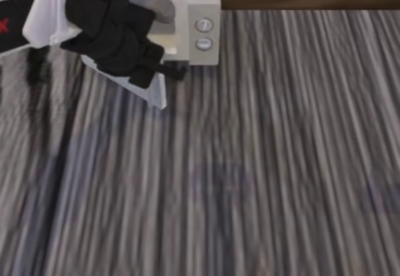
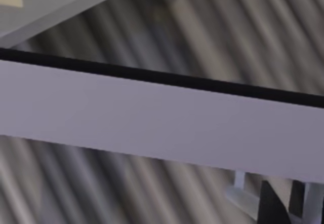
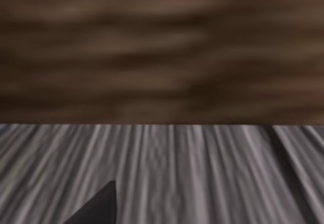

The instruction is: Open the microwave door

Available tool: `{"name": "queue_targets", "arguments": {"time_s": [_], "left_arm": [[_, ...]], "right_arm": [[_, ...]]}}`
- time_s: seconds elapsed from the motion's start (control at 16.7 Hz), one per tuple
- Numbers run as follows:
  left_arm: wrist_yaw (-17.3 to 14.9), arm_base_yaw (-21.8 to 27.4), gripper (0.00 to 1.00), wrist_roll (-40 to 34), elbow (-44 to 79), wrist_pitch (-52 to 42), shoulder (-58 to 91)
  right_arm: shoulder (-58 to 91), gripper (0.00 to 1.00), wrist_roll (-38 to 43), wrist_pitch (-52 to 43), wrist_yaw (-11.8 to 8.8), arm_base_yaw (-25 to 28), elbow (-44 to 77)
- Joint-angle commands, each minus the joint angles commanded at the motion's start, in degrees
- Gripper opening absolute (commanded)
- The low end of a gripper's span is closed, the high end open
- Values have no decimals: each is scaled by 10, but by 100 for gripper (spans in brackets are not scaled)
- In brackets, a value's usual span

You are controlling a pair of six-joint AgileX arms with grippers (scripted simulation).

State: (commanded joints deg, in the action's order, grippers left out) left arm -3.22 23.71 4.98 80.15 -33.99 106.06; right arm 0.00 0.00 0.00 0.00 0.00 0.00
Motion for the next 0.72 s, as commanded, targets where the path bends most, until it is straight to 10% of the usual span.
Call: {"name": "queue_targets", "arguments": {"time_s": [0.72], "left_arm": [[-40, -29, 0, 77, -36, 0, -31]], "right_arm": [[0, 100, 0, 0, 0, 0, 0]]}}
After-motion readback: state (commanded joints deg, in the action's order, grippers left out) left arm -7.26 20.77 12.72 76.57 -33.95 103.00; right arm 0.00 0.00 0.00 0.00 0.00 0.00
